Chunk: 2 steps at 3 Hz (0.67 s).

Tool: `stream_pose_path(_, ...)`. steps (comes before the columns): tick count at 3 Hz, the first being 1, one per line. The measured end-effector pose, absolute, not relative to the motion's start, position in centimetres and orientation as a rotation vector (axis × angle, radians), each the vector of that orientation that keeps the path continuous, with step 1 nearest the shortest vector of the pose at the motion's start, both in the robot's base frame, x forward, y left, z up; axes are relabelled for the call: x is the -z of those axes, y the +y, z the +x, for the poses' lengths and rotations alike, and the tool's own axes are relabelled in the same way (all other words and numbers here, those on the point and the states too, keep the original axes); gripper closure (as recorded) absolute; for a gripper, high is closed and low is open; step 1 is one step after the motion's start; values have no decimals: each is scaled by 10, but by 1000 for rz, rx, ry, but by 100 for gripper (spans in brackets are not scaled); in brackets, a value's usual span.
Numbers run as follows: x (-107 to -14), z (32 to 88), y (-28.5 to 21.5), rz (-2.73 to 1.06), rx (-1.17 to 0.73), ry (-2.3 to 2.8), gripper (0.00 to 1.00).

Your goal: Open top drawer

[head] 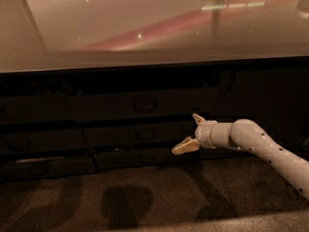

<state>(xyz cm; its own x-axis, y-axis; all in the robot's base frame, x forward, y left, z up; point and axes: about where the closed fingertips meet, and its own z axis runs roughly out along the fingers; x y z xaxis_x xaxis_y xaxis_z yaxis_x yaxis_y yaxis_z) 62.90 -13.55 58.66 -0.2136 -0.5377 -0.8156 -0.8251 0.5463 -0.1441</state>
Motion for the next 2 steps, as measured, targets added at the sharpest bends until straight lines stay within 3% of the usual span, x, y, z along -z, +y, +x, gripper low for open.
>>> stream_pose_path(1,-596,635,-135,-1095,-334,1923,0)
stream_pose_path(2,-613,640,-128,-1164,-112,1937,0)
